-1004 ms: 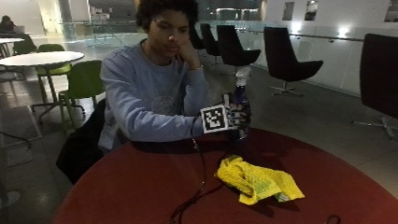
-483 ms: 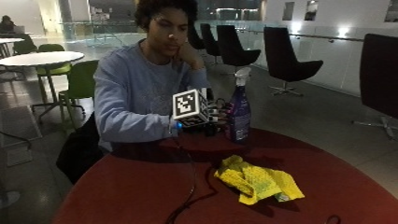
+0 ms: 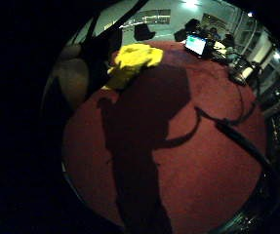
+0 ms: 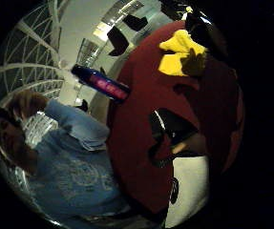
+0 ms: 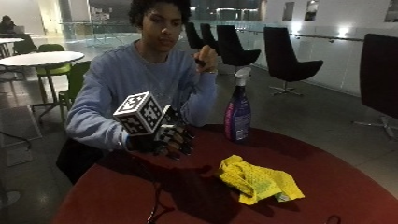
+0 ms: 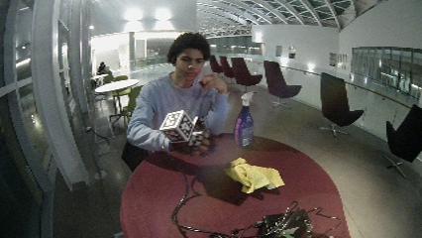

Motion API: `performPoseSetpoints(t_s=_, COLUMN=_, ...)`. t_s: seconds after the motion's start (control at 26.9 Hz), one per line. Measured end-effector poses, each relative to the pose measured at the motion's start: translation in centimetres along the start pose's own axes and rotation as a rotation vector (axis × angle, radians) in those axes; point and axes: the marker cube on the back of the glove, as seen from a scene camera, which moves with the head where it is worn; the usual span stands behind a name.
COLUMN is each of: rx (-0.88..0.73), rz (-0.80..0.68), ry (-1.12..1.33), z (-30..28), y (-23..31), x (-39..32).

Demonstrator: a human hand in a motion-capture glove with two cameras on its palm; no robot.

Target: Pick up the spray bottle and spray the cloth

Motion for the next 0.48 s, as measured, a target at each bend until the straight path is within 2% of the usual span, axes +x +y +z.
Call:
performPoseSetpoints(t_s=0.26, rx=-0.030, rz=0.037, ry=0.168, z=-1.4, y=2.6, x=4.3)
performPoseSetpoints(t_s=0.48, rx=-0.056, rz=0.067, ry=0.203, z=-1.7, y=3.5, x=5.8)
